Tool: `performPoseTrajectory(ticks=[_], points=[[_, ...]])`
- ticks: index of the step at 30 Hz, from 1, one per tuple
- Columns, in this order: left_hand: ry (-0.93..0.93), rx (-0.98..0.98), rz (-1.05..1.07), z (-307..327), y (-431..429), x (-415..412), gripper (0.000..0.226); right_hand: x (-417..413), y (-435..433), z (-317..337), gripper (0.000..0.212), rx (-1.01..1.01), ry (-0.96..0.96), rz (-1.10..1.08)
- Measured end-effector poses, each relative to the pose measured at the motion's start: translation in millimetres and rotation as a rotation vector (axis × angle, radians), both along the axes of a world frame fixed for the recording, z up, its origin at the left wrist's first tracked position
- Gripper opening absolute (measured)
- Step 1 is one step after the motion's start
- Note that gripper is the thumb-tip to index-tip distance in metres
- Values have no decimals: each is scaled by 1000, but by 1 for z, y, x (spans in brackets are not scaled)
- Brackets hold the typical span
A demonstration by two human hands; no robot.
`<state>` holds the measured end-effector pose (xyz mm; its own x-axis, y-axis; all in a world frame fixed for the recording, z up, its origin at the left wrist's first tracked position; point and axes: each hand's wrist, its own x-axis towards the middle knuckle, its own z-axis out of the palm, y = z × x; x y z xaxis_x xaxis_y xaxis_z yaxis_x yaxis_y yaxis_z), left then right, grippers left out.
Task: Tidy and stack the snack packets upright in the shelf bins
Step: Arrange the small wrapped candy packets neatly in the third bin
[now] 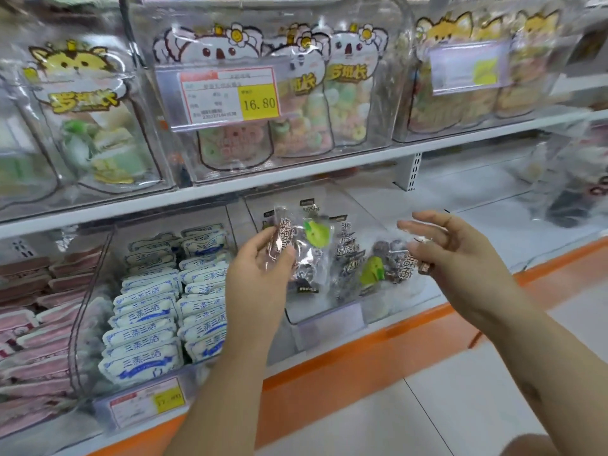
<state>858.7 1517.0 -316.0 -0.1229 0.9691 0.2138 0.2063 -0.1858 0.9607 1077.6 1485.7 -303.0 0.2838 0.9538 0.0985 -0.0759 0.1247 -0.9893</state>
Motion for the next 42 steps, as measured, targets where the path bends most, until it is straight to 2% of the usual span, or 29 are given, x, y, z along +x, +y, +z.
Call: performPoseTrajectory(ticks=[3,6,8,12,14,19,22,25,28,29,31,33,36,39,42], points=[[6,-9,23,1,-2,3,36,1,-6,8,37,-2,81,54],[-58,-42,21,2,-7,11,32,0,-12,12,39,25,62,122],[-134,-136,-23,-2,-7,18,29,-3,-14,12,40,50,-21,151],[-257,-349,-244,-8,-7,23,29,-8,-18,13,37,53,-331,109],[-219,-385,-381,-11,-7,21,36,-13,-19,14,33,55,-408,124],[-15,-424,-714,-1,-3,34,68,-21,-17,13,24,116,-425,165],[118,-303,-802,-2,-13,28,72,-30,-16,12,20,136,-478,181],[130,-236,-788,1,-15,17,76,-28,-14,16,23,103,-630,194],[211,-247,-752,13,-17,7,90,-17,-14,14,54,-82,-690,431],[225,-258,-764,14,-18,3,93,-17,-16,12,57,-125,-687,514],[268,-304,-825,18,-25,-3,94,-22,-20,7,51,-138,-687,610],[406,-302,-856,20,-30,-7,94,-28,-24,4,38,-118,-690,644],[538,-221,-800,19,-32,-7,94,-34,-25,1,31,-97,-818,639],[402,-134,-654,22,-27,-6,84,-33,-20,3,34,-28,-931,514],[214,15,-353,21,-9,-20,56,-31,-4,8,38,70,-915,304]])
